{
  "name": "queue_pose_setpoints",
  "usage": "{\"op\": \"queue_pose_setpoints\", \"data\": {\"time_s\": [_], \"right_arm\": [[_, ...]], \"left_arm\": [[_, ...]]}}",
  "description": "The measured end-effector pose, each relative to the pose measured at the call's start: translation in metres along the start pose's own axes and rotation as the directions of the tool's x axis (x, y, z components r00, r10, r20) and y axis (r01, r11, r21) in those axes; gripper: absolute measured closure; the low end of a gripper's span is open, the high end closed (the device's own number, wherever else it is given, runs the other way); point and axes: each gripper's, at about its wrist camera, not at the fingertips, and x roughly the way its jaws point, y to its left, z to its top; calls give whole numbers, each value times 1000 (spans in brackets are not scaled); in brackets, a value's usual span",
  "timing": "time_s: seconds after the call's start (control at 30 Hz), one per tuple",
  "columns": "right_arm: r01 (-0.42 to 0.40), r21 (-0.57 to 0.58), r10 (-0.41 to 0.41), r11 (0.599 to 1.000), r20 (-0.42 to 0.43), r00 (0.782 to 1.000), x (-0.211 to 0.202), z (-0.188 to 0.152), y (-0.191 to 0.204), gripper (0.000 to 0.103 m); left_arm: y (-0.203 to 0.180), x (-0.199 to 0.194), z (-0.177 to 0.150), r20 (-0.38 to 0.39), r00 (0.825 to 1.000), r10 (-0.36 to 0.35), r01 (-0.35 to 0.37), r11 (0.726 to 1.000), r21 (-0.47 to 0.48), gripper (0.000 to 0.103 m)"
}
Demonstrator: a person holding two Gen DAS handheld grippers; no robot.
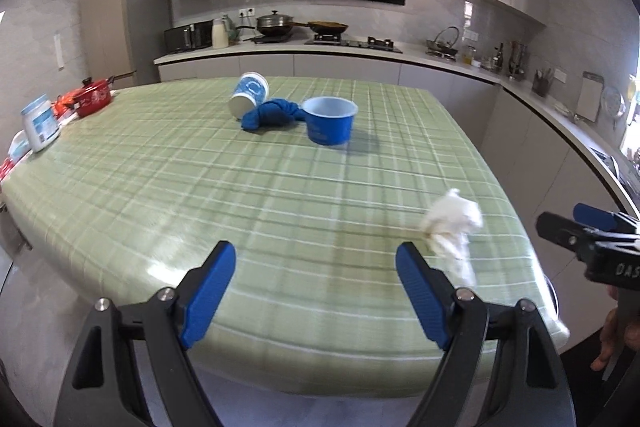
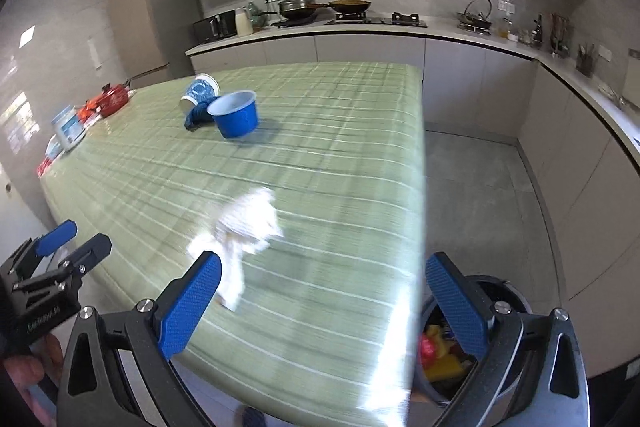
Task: Collect trash
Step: 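Move both tools back toward the white tissue and blue cup on the island, then grasp the white tissue with the right tool while the left tool grasps the blue cup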
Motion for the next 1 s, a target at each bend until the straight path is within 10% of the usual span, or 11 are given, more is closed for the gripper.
{"op": "queue_pose_setpoints", "data": {"time_s": [0.33, 0.57, 1.0], "right_arm": [[109, 111, -95, 988, -130, 987, 73, 7, 67, 12], [153, 115, -128, 981, -204, 971, 108, 12, 69, 53], [144, 124, -114, 982, -223, 968, 173, 77, 34, 57]], "left_arm": [[58, 46, 29, -84, 990, -115, 121, 990, 75, 19], [58, 77, 46, -111, 980, -168, 177, 981, 84, 20], [10, 163, 95, -163, 973, -161, 179, 978, 106, 20]]}}
